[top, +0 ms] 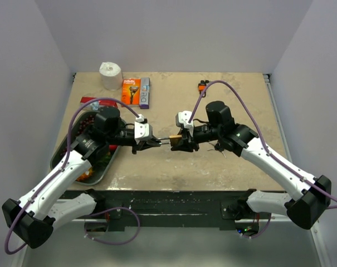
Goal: Lock with the key
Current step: Lock the lock.
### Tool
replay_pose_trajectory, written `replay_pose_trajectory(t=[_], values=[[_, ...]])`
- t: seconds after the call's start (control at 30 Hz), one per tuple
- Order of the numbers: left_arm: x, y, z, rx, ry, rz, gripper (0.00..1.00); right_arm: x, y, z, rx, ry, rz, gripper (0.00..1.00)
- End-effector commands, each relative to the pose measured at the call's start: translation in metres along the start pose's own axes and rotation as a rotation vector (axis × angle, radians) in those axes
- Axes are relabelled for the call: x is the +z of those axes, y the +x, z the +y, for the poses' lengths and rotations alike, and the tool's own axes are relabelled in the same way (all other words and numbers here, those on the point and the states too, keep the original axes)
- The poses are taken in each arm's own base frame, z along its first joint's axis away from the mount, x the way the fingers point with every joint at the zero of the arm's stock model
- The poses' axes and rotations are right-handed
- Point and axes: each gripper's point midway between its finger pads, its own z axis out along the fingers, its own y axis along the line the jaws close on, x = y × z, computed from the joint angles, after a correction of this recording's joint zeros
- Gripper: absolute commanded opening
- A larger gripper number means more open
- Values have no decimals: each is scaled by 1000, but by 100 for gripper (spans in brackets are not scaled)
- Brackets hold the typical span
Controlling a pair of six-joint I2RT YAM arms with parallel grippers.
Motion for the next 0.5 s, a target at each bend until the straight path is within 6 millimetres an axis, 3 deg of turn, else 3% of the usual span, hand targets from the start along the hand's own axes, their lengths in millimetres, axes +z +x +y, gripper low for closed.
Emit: replay_pose_trajectory(t=[0.0, 0.47], values=[[15, -26, -23, 22, 130, -93, 0, 1, -50, -5, -228, 18, -133, 0], [15, -28, -24, -22, 125, -92, 0, 0, -44, 2, -265, 4, -133, 0]])
